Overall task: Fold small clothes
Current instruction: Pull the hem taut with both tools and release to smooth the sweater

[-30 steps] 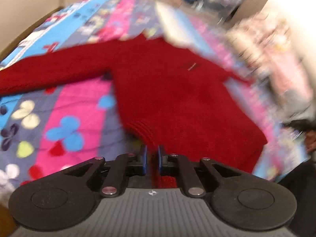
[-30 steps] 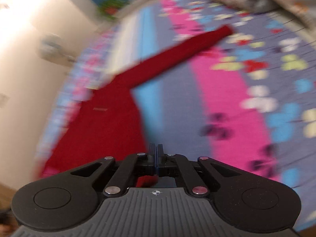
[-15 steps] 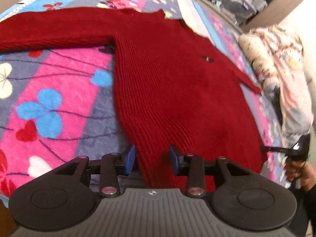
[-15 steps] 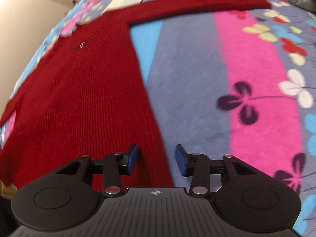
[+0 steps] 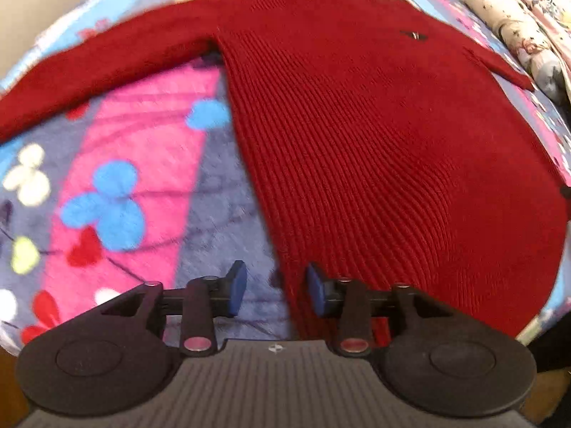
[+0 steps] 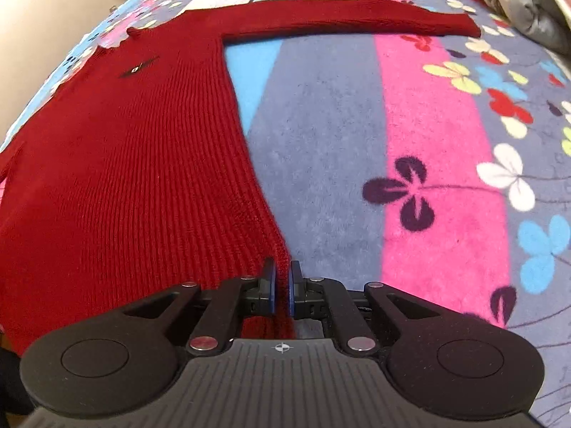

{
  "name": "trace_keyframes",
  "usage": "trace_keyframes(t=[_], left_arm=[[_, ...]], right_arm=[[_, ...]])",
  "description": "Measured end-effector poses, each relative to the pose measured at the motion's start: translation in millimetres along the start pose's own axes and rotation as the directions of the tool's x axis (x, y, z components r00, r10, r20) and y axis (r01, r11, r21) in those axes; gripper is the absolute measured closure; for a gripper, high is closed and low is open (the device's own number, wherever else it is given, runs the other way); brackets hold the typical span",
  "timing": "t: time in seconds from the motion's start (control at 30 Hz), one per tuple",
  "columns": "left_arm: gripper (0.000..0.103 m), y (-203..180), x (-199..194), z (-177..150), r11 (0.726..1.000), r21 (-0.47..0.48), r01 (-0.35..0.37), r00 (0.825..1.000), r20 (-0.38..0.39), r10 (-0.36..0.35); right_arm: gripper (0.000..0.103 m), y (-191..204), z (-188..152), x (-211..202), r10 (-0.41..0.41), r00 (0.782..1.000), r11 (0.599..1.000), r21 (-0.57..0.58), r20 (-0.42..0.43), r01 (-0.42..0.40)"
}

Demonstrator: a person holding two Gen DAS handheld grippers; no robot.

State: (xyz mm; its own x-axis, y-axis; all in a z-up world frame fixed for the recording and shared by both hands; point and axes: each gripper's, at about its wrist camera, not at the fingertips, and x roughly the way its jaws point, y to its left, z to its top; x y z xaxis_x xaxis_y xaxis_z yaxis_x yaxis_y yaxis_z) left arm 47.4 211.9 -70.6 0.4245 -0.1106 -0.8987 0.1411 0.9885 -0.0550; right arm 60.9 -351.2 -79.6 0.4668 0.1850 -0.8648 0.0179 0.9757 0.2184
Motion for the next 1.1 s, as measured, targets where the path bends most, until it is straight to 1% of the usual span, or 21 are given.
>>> trace_keyframes(t=[0.1,0.17,0.2,0.27,0.33,0.4,0.43,0.47,0.5,0.53,0.57,0.6,0.63,0.67,0.8,0.87,0.9,0.93,0.97,1.0,1.1], left_arm=[[0.059,-1.1,-18.0,0.5,0.999,0.015,-0.046,0.992,0.121,0.044],[0.06,1.8,-29.6,2.5,0.999,-0.006,-0.042,0.982,0.182,0.042],[0.06,1.8,-34.5,4.1,1.0,-0.009,-0.028,0.978,0.207,0.029],[0.06,-1.0,-43.2,5.2,0.999,0.008,0.031,0.966,0.257,-0.032],[0.06,-6.9,-47.3,6.6,0.992,0.054,0.117,0.956,0.265,-0.128],[0.059,-19.0,-45.3,5.1,0.972,0.131,0.198,0.949,0.222,-0.223],[0.059,-27.4,-41.9,3.3,0.961,0.173,0.215,0.95,0.19,-0.247],[0.059,-35.8,-35.2,0.2,0.953,0.215,0.216,0.957,0.146,-0.25],[0.059,-42.9,-26.5,-1.4,0.95,0.243,0.194,0.97,0.097,-0.223],[0.057,-48.2,-14.6,-2.7,0.953,0.261,0.152,0.985,0.04,-0.168],[0.053,-50.1,-5.7,-2.9,0.956,0.267,0.124,0.992,0.005,-0.13],[0.052,-50.3,-2.0,-2.4,0.956,0.269,0.116,0.993,-0.011,-0.117],[0.052,-49.4,-3.4,-1.2,0.956,0.266,0.123,0.992,-0.012,-0.124],[0.052,-47.2,-5.0,-1.7,0.958,0.256,0.129,0.991,-0.006,-0.132],[0.049,-36.9,-13.8,-1.4,0.967,0.22,0.129,0.989,0.037,-0.141],[0.037,-29.0,-14.7,-2.9,0.973,0.202,0.115,0.991,0.044,-0.126],[0.036,-27.5,-15.7,-6.1,0.975,0.194,0.108,0.992,0.043,-0.119],[0.036,-24.5,-15.6,-6.5,0.977,0.184,0.107,0.993,0.039,-0.116],[0.035,-24.7,-16.4,-9.7,0.978,0.177,0.107,0.993,0.04,-0.115],[0.035,-24.7,-17.6,-11.1,0.979,0.173,0.108,0.992,0.041,-0.116],[0.035,-22.2,-18.6,-14.4,0.979,0.173,0.109,0.992,0.045,-0.118]], right_arm=[[0.095,3.9,4.3,-1.5,-0.027,0.999,1.0,-0.003,0.035,0.027],[0.095,7.6,5.9,-11.3,-0.104,0.988,0.994,-0.025,0.118,0.107],[0.094,10.3,7.3,-20.1,-0.13,0.974,0.99,-0.035,0.184,0.139],[0.092,12.3,9.3,-30.1,-0.093,0.958,0.994,-0.026,0.27,0.104],[0.092,13.7,9.1,-35.8,0.002,0.953,1.0,-0.024,0.302,0.006],[0.09,19.4,7.5,-31.2,0.117,0.958,0.993,-0.057,0.263,-0.106],[0.088,24.0,6.2,-24.6,0.173,0.962,0.984,-0.079,0.213,-0.16],[0.076,28.5,4.2,-16.1,0.198,0.968,0.978,-0.096,0.154,-0.185],[0.064,34.7,2.6,-3.3,0.185,0.979,0.978,-0.113,0.079,-0.176],[0.062,38.3,-2.5,12.3,0.127,0.992,0.982,-0.136,-0.012,-0.128],[0.063,39.9,-7.7,24.1,0.065,0.995,0.984,-0.163,-0.069,-0.076],[0.063,42.9,-9.9,25.8,0.053,0.997,0.979,-0.192,-0.064,-0.064],[0.063,46.4,-7.6,22.1,0.052,0.997,0.977,-0.205,-0.053,-0.062],[0.063,46.5,-6.1,17.8,0.061,0.998,0.977,-0.202,-0.028,-0.066],[0.063,33.5,-3.2,11.8,0.026,1.0,0.988,-0.152,0.014,-0.024],[0.063,28.6,-2.4,15.4,-0.026,1.0,0.988,-0.153,0.014,0.028],[0.062,26.8,-2.6,17.6,-0.05,0.999,0.988,-0.149,0.007,0.05],[0.061,25.0,-3.7,19.3,-0.077,0.997,0.986,-0.147,0.001,0.076],[0.052,22.0,-4.4,21.4,-0.096,0.995,0.985,-0.143,-0.012,0.094],[0.047,20.1,-5.9,20.9,-0.108,0.994,0.986,-0.134,-0.02,0.104],[0.046,15.6,-7.2,19.8,-0.109,0.994,0.986,-0.128,-0.027,0.105]])
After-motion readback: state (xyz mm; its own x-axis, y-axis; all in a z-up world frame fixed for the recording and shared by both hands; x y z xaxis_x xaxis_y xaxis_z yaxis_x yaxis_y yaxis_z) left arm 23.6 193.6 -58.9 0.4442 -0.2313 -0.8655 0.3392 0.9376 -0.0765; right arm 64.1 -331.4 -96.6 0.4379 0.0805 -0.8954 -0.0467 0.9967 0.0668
